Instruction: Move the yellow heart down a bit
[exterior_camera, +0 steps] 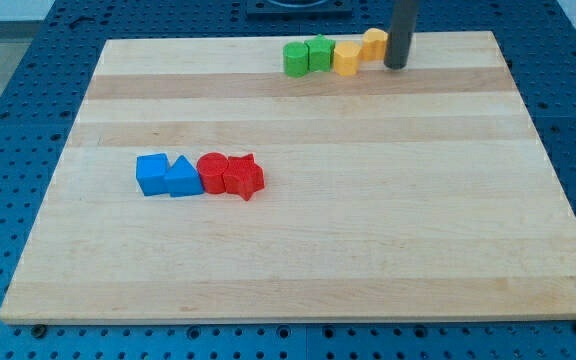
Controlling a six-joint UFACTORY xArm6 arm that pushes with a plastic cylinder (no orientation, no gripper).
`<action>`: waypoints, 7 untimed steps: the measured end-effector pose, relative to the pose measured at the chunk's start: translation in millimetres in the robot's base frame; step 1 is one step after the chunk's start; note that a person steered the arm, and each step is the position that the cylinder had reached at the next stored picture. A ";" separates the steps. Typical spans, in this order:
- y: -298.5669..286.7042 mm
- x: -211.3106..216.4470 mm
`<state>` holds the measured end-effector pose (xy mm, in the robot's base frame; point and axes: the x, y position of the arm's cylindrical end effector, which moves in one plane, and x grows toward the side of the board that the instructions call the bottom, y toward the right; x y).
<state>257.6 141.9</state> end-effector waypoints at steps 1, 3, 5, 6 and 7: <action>3.5 -7.9; 10.6 -45.3; -14.0 -65.6; -20.7 -65.5; -20.7 -65.5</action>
